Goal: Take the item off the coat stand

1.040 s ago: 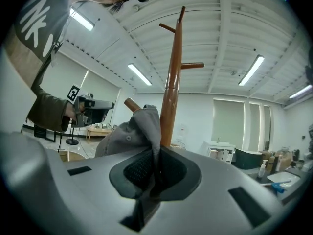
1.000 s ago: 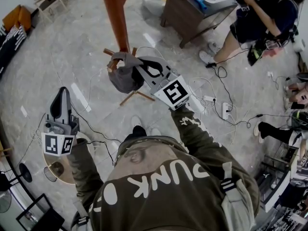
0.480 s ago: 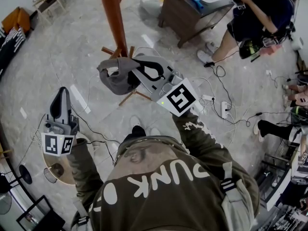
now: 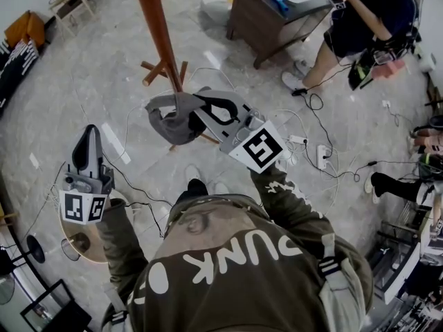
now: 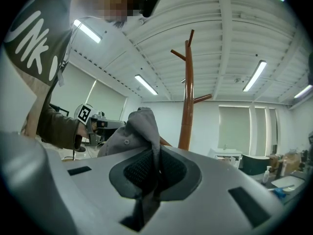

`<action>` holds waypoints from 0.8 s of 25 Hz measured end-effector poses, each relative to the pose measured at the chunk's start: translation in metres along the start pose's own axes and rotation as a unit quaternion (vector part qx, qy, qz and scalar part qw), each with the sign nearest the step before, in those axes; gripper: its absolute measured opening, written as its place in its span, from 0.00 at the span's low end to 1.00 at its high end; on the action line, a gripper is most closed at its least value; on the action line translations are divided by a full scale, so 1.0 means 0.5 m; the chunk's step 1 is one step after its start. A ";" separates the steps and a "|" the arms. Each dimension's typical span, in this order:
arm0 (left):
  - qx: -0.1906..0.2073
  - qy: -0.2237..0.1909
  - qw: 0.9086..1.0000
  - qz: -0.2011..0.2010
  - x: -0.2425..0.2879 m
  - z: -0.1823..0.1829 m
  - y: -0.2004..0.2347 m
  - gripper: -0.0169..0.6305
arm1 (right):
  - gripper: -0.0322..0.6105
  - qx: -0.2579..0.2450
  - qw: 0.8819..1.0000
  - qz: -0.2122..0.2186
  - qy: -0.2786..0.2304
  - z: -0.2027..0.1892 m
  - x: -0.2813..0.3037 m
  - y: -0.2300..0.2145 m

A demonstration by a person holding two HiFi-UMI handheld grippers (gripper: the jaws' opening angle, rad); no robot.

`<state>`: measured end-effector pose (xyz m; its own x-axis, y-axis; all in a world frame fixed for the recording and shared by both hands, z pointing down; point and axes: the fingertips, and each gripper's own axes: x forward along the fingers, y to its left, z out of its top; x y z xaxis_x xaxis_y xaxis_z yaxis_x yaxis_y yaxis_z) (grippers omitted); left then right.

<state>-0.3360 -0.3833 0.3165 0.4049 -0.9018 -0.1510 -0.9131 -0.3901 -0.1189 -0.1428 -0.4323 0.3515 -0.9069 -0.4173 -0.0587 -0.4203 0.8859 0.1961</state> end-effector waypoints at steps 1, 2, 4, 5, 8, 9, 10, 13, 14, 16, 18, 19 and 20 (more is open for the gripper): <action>0.001 0.000 1.000 0.000 -0.003 0.003 -0.009 0.03 | 0.10 0.003 1.000 -0.002 0.003 -0.005 -0.011 0.001; 0.001 0.000 1.000 0.000 -0.007 0.005 -0.019 0.03 | 0.10 0.004 1.000 -0.004 0.007 -0.012 -0.023 0.002; 0.001 0.001 1.000 0.000 -0.016 0.011 -0.045 0.03 | 0.10 0.004 1.000 -0.008 0.015 -0.027 -0.051 0.004; 0.002 0.001 1.000 0.000 -0.022 0.014 -0.061 0.03 | 0.10 0.003 1.000 -0.010 0.020 -0.035 -0.067 0.005; 0.005 0.002 1.000 0.000 -0.039 0.023 -0.112 0.03 | 0.10 0.004 0.999 -0.014 0.034 -0.066 -0.114 0.008; 0.005 0.004 1.000 0.001 -0.047 0.024 -0.129 0.03 | 0.10 0.003 0.999 -0.013 0.037 -0.074 -0.128 0.010; 0.006 0.006 1.000 0.002 -0.055 0.025 -0.145 0.03 | 0.10 0.003 0.999 -0.012 0.038 -0.081 -0.141 0.012; 0.006 0.012 1.000 0.005 -0.080 0.029 -0.189 0.03 | 0.10 0.004 0.999 -0.012 0.037 -0.085 -0.180 0.018; 0.006 0.014 1.000 0.005 -0.088 0.031 -0.203 0.03 | 0.10 0.006 0.999 -0.014 0.035 -0.082 -0.193 0.019; 0.005 0.018 1.000 0.006 -0.103 0.034 -0.228 0.03 | 0.10 0.008 0.999 -0.017 0.031 -0.076 -0.218 0.024; 0.005 0.019 1.000 0.006 -0.118 0.037 -0.248 0.03 | 0.10 0.008 0.999 -0.019 0.029 -0.072 -0.242 0.033; 0.006 0.018 1.000 0.005 -0.123 0.040 -0.256 0.03 | 0.10 0.009 0.999 -0.022 0.029 -0.070 -0.252 0.037; 0.007 0.016 1.000 0.004 -0.127 0.044 -0.262 0.03 | 0.10 0.009 0.999 -0.024 0.028 -0.068 -0.261 0.040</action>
<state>-0.2410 -0.2706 0.3202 0.3964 -0.9102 -0.1200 -0.9151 -0.3812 -0.1314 -0.0317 -0.3670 0.3964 -0.8824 -0.4703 -0.0119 -0.4647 0.8675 0.1775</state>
